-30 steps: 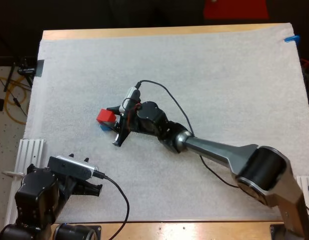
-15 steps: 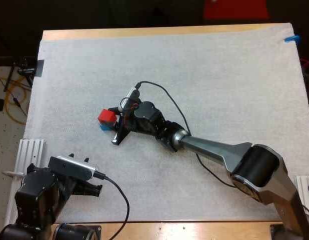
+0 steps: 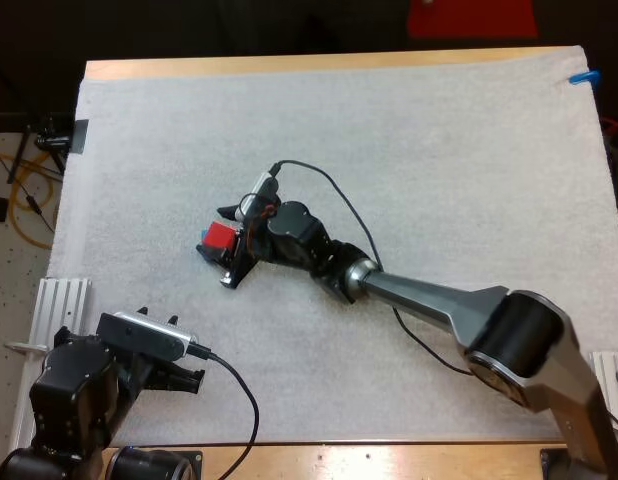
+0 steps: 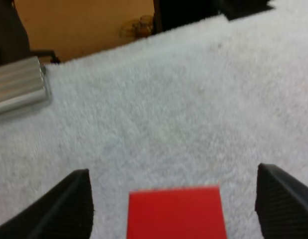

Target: Stack red cube on blue cube

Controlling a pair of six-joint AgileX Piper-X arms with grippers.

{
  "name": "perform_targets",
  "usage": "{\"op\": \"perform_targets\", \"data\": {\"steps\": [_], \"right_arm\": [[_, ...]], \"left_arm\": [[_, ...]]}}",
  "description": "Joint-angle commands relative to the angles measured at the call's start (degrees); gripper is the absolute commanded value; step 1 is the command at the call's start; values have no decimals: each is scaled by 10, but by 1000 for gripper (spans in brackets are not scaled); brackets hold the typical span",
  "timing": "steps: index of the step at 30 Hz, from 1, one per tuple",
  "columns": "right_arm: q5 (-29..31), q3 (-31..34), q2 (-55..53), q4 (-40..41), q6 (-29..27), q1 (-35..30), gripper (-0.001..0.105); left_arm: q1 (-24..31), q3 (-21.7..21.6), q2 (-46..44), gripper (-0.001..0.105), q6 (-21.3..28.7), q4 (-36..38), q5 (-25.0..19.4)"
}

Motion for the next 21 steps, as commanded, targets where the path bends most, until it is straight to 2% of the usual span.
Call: {"op": "perform_targets", "data": {"steps": [1, 7, 13, 21], "right_arm": [[-1, -5, -34, 3, 2, -1, 67], [1, -5, -116, 90, 2, -1, 66], [38, -5, -213, 252, 2, -18, 66], [34, -5, -324, 474, 41, -141, 63]], "left_arm": [[1, -4, -3, 35, 1, -3, -9], [1, -4, -3, 35, 1, -19, -9], [1, -4, -3, 35, 1, -65, -9], [1, -4, 14, 35, -2, -154, -9]]}}
